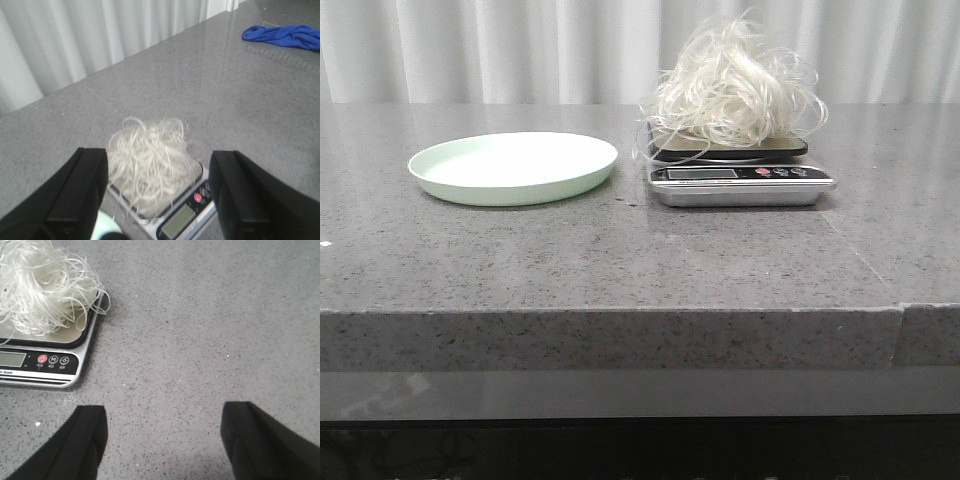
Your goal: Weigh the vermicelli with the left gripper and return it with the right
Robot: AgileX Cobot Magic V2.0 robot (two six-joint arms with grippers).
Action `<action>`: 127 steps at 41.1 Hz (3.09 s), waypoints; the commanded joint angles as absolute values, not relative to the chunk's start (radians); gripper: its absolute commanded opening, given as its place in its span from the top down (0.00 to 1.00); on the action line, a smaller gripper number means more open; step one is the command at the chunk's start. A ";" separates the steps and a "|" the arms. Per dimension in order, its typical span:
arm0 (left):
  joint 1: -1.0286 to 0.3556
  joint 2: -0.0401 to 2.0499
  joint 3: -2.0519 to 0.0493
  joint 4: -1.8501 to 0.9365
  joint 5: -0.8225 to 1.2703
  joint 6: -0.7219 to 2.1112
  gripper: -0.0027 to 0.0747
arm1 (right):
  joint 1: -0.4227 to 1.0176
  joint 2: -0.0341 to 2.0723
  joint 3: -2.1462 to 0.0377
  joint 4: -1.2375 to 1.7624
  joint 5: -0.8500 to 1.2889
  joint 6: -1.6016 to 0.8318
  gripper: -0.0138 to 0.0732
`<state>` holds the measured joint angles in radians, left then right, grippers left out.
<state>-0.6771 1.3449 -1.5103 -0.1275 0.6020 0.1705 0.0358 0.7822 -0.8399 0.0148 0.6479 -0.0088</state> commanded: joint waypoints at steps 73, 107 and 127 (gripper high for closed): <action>-0.675 0.654 -0.866 -0.137 0.489 0.169 0.33 | 0.369 1.454 -1.419 0.040 0.585 -0.045 0.18; -0.675 0.654 -0.866 -0.137 0.489 0.169 0.33 | 0.364 1.778 -1.611 0.031 0.597 -0.046 0.28; -0.675 0.654 -0.866 -0.137 0.489 0.169 0.33 | 0.366 1.755 -1.615 0.031 0.599 -0.046 0.66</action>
